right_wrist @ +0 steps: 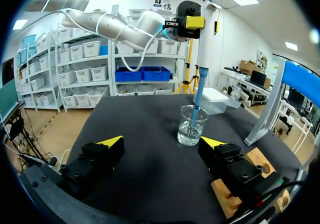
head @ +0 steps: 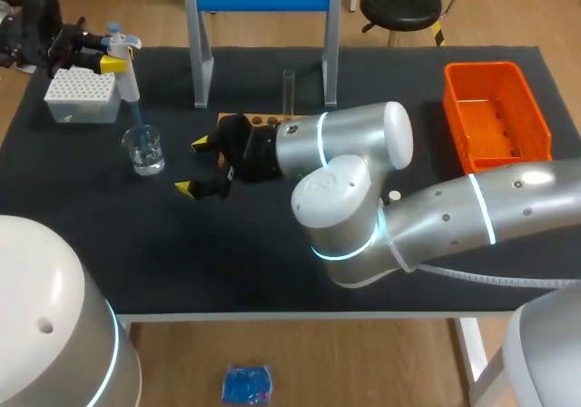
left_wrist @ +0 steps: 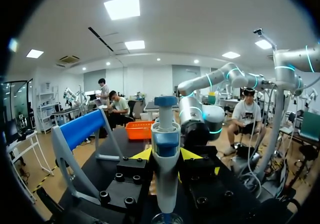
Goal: Invert the test tube, pick up the pipette, mount the tip to pipette, aspirate from beaker and dispense into the tube, eject the tip, return the pipette, and cap with the stopper.
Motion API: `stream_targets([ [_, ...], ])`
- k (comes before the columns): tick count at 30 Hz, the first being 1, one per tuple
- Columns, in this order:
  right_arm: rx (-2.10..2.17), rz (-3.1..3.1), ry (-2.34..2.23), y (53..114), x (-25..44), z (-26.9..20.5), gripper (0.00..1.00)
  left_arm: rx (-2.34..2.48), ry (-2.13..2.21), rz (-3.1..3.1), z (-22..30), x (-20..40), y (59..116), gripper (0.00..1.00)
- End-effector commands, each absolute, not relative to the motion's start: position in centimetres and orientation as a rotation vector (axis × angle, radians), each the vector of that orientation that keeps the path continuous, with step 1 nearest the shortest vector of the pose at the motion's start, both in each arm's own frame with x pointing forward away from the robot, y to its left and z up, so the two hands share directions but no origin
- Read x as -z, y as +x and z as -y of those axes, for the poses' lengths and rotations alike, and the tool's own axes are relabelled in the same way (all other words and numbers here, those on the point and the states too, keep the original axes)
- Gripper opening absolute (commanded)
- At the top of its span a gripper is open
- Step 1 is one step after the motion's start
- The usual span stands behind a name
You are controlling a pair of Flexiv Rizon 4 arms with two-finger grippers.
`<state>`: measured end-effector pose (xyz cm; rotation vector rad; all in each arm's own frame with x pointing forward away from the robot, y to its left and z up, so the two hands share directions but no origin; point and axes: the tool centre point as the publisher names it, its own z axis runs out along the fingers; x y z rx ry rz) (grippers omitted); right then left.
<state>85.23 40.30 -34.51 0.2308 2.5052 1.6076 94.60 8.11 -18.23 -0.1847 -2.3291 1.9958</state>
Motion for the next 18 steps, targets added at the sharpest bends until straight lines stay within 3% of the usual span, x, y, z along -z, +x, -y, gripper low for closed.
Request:
stream_targets([
  [1, -1.603, -2.509, 0.232, 85.23, 34.46, -40.41, 1.00, -1.997, -0.189, 2.323, -8.25, 18.39, 94.81, 0.00],
  [18, -1.603, -2.509, 0.232, 85.23, 34.46, -40.41, 1.00, -1.995, -0.181, 2.320, -8.29, 18.50, 94.83, 0.00],
])
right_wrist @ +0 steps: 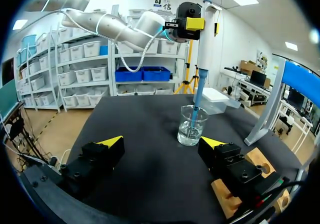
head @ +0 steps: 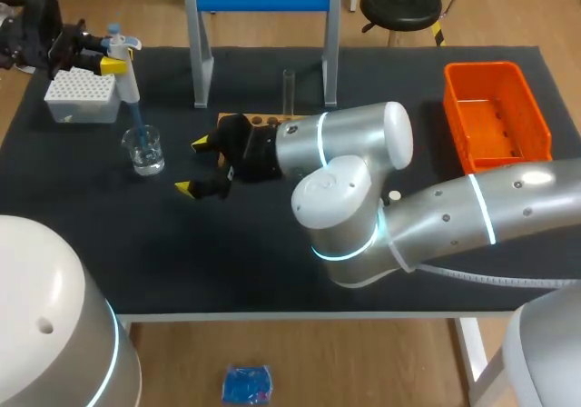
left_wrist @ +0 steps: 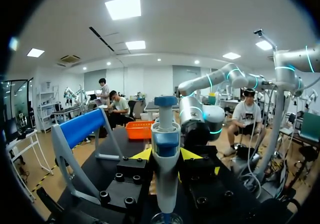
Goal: Invert the test tube, pick up the pipette, mount the tip to pipette, aspirate from beaker and dispense into the tube, eject the tip, return the pipette, and cap with the stopper.
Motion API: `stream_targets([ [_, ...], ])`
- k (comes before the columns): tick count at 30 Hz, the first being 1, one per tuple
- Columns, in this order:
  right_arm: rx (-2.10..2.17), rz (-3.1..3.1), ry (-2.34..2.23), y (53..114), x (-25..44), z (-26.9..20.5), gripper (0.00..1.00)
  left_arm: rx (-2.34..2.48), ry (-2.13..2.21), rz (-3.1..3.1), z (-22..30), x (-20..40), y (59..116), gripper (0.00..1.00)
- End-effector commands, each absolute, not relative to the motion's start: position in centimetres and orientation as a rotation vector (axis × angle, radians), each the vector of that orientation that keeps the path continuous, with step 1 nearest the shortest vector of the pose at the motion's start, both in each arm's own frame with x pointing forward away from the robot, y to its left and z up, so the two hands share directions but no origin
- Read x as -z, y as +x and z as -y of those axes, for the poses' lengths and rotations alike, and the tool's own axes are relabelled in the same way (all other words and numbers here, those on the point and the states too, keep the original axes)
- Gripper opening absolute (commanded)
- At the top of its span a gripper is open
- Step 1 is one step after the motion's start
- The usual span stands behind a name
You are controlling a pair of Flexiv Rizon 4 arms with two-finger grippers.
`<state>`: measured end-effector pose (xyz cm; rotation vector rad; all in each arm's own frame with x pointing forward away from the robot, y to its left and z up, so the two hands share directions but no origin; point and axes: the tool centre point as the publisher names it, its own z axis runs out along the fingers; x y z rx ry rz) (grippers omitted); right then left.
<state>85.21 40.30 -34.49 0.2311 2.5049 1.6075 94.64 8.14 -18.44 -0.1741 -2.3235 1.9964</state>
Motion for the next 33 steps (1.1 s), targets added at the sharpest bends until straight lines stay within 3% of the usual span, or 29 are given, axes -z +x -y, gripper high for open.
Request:
stream_targets([
  [1, -1.603, -2.509, 0.232, 85.2, 34.5, -40.4, 1.00, -1.995, -0.181, 2.320, -8.3, 18.5, 94.8, 0.00],
  [13, -1.603, -2.509, 0.232, 85.2, 34.5, -40.4, 1.00, -1.995, -0.181, 2.320, -8.3, 18.5, 94.8, 0.00],
  [33, -1.493, -2.418, 0.249, 83.6, 26.7, -37.9, 1.00, -1.995, -0.181, 2.320, -8.3, 18.5, 94.8, 0.00],
])
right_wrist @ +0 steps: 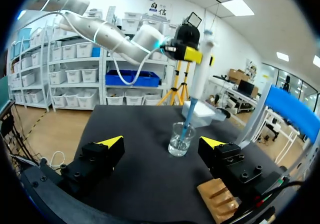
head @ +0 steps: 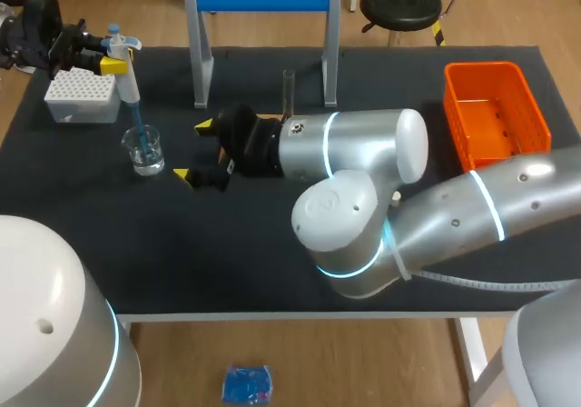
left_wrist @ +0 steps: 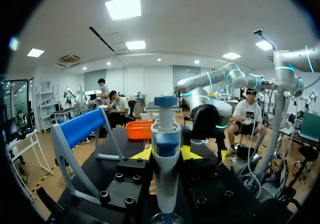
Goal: Invert the test tube, pick up the pipette, mount the tip to pipette, aspirate from beaker and dispense into the tube, eject the tip, return the pipette, and cap with the stopper.
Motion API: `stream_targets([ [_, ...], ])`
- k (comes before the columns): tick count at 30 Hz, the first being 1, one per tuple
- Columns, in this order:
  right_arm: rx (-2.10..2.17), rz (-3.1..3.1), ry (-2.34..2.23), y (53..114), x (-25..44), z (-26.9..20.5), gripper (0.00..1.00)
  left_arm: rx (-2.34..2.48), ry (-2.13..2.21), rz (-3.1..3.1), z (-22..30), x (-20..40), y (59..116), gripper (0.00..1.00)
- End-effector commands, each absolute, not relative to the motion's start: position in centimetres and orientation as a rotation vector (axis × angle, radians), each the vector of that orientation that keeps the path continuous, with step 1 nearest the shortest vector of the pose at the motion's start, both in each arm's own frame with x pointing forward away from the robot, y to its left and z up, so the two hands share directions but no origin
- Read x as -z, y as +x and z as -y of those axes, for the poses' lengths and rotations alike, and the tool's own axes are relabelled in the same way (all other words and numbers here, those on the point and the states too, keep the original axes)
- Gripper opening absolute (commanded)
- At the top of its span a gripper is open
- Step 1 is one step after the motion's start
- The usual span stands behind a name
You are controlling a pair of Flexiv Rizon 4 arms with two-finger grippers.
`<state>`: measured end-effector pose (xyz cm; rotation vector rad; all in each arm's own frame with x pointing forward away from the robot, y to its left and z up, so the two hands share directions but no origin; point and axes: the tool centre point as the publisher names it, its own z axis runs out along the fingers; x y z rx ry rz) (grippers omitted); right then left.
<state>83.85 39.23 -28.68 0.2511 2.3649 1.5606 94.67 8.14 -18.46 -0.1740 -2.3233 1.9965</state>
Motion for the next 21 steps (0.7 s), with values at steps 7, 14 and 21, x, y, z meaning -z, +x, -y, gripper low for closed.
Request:
stream_targets([
  [7, -1.533, -2.398, 0.183, 83.8, 23.0, -36.1, 1.00, -1.995, -0.181, 2.320, -8.3, 18.5, 94.8, 0.00],
  [14, -1.535, -2.394, 0.067, 84.6, 19.1, -34.2, 1.00, -1.995, -0.181, 2.320, -8.3, 18.5, 94.8, 0.00],
  [21, -1.582, -2.440, -0.020, 85.6, 16.0, -33.0, 1.00, -1.995, -0.181, 2.320, -8.3, 18.5, 94.8, 0.00],
])
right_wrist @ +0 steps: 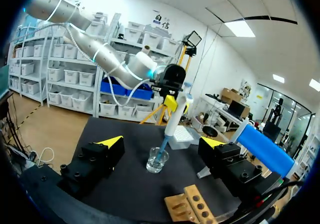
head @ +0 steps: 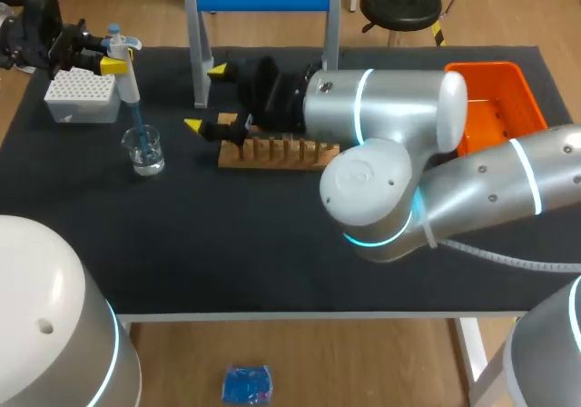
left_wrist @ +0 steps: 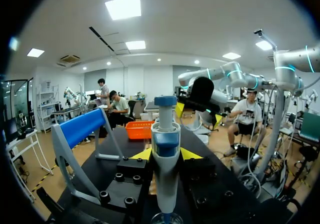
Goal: Invert the test tube, pick up the pipette, mount the tip to pipette, aspirate from beaker and dispense into the tube, eject the tip, return the pipette, and cap with the stopper.
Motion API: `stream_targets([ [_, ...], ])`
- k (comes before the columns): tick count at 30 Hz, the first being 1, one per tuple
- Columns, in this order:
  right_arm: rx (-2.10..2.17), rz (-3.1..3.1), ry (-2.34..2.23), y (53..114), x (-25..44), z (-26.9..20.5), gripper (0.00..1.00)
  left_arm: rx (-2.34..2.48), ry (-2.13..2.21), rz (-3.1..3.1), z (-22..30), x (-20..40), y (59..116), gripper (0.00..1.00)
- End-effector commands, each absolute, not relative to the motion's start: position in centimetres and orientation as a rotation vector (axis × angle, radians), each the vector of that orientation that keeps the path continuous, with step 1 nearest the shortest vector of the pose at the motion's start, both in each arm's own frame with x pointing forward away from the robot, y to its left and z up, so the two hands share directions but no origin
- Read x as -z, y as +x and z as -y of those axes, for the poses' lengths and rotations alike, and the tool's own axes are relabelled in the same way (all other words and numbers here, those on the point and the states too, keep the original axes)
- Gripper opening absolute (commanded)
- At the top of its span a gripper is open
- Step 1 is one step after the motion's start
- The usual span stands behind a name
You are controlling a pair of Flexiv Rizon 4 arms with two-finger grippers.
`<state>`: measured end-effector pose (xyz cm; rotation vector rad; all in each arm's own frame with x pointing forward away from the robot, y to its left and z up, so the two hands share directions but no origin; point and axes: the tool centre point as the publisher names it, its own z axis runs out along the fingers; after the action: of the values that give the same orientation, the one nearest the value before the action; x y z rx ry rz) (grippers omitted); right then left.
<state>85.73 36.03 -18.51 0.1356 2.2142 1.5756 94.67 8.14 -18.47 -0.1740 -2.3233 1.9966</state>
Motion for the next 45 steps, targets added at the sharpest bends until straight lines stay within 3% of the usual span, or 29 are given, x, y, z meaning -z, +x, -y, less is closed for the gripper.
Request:
stream_targets([
  [1, -1.591, -2.444, -0.030, 85.7, 15.5, -32.9, 1.00, -1.995, -0.181, 2.320, -8.3, 18.5, 94.8, 0.00],
  [17, -1.667, -2.507, -0.191, 87.7, 10.7, -33.9, 1.00, -1.995, -0.181, 2.320, -8.3, 18.5, 94.8, 0.00],
  [45, -1.693, -2.578, -0.224, 92.1, 9.5, -40.5, 1.00, -1.995, -0.181, 2.320, -8.3, 18.5, 94.8, 0.00],
])
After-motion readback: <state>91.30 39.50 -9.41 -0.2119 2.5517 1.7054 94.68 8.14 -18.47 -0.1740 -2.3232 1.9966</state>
